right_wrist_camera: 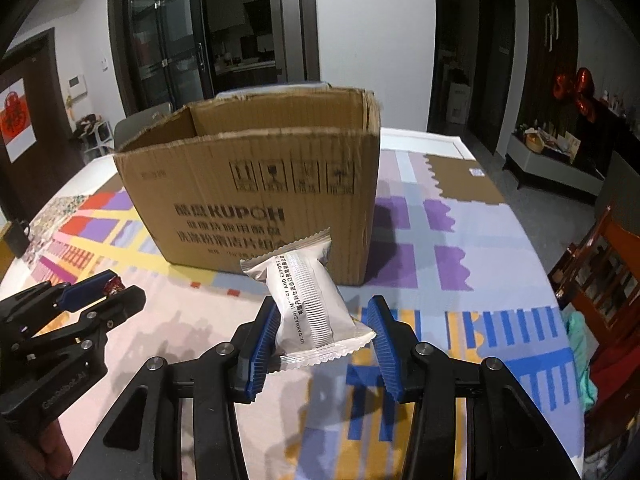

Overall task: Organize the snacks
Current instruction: 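Lift both held snacks and carry them over the box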

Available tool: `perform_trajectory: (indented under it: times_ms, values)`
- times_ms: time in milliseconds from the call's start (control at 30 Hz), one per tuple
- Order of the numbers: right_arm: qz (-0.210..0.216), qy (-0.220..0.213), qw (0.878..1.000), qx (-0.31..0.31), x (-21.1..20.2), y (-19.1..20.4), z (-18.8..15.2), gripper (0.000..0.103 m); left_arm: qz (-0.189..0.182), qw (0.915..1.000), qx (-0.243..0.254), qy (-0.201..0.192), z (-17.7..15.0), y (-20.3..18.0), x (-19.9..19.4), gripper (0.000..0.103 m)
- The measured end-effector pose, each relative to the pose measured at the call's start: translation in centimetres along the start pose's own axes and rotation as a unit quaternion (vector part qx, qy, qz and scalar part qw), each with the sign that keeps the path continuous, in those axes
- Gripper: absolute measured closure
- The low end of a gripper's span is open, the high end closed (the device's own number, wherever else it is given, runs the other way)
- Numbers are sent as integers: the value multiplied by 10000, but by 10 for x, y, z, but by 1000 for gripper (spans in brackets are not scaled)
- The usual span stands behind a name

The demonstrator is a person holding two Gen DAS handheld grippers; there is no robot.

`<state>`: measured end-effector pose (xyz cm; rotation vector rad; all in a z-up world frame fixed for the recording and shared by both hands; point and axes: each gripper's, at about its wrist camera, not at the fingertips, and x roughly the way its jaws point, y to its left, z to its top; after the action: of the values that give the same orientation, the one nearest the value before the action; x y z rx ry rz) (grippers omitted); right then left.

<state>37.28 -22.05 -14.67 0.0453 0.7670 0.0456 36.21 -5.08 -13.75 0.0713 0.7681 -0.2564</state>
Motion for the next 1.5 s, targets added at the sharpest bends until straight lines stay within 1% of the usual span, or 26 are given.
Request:
perform_trajectory:
  times_ms: [833, 1067, 1500]
  values:
    - [-37, -641, 9979, -89, -57, 5, 56, 56, 10, 9980, 78, -620, 62, 1, -50, 68]
    - [-30, -777, 9969, -82, -68, 6, 70, 56, -1, 9971, 124, -746, 79, 2, -55, 68]
    - [-40, -953, 9954, -100, -74, 8, 97, 56, -29, 9957, 142, -914, 104, 7, -56, 67]
